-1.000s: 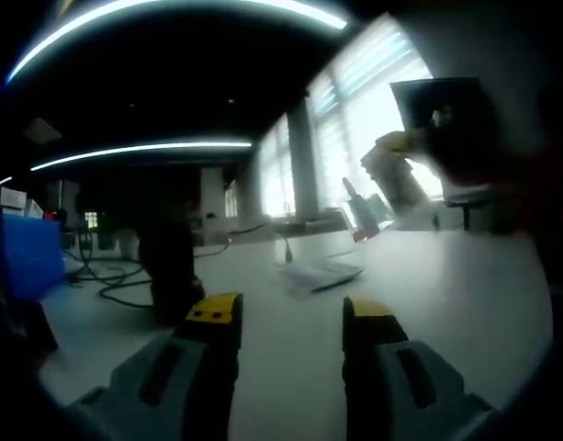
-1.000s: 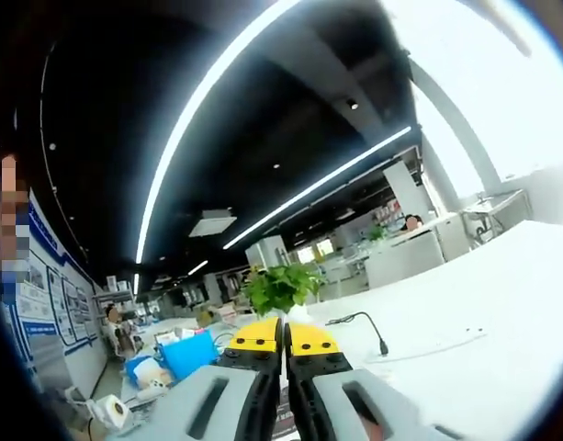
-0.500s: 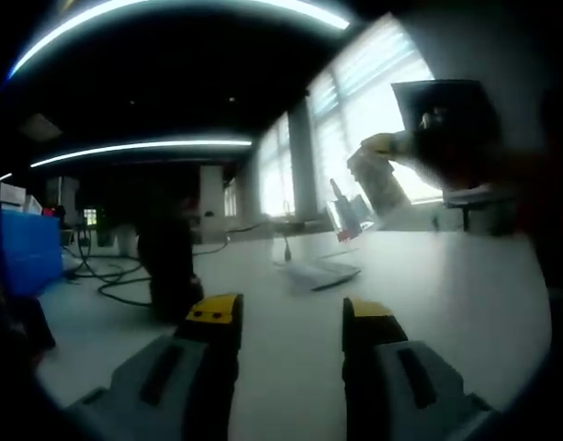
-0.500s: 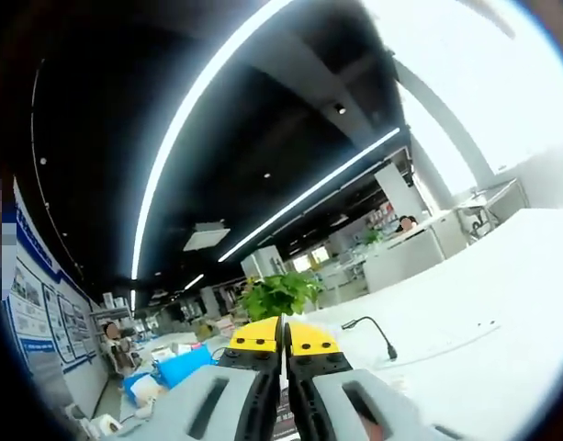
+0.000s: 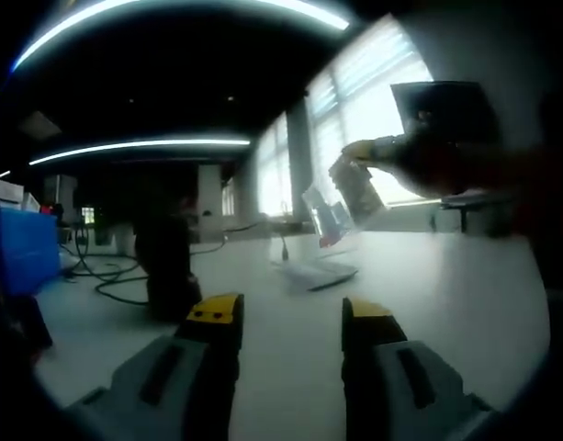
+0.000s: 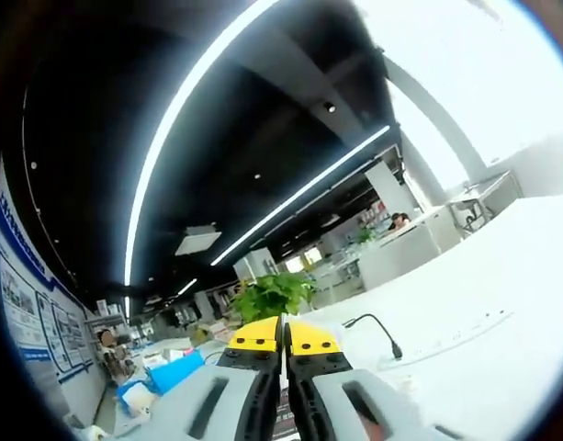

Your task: Clip sheet goods on table flip sheet goods clip sheet goods scan sheet goods put sheet goods back to table

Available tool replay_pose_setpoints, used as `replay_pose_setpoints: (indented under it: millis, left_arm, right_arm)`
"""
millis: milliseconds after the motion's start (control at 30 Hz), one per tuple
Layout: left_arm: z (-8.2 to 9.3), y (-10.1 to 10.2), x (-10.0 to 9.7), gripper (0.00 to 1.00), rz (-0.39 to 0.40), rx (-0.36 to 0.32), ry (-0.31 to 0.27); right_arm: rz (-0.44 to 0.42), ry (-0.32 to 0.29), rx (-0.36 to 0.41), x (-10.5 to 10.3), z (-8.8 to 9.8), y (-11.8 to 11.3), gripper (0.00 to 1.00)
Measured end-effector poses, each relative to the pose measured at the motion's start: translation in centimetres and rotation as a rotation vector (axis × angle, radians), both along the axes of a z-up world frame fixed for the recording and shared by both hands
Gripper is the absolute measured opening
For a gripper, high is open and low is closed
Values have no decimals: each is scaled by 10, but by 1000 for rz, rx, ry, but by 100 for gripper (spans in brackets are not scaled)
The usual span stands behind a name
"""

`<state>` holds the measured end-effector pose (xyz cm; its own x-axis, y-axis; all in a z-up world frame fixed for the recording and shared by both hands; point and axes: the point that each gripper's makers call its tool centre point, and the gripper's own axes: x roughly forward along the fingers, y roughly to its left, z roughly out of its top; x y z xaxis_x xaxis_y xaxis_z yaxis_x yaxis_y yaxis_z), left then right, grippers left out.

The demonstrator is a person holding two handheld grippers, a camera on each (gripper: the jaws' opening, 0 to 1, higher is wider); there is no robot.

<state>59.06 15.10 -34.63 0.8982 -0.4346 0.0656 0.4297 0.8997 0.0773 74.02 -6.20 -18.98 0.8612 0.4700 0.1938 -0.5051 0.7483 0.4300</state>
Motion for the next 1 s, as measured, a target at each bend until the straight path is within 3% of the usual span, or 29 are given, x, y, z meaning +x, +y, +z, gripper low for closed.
replay_pose_setpoints:
  millis: [133, 333, 833, 1000]
  left_arm:
    - [0, 1, 0, 35, 4, -3, 0]
    - [0, 1, 0, 35, 1, -5, 1]
    - [0, 1, -1, 35, 1, -9, 3]
    - [0, 0, -1, 35, 0, -7, 3]
  right_arm:
    - [-7, -9, -7, 3, -3, 8, 0]
    - [-30, -7, 43, 12, 0, 10, 0]
    - [-38, -11, 21, 33, -4, 39, 0]
    - [-42, 4, 47, 35, -7, 47, 0]
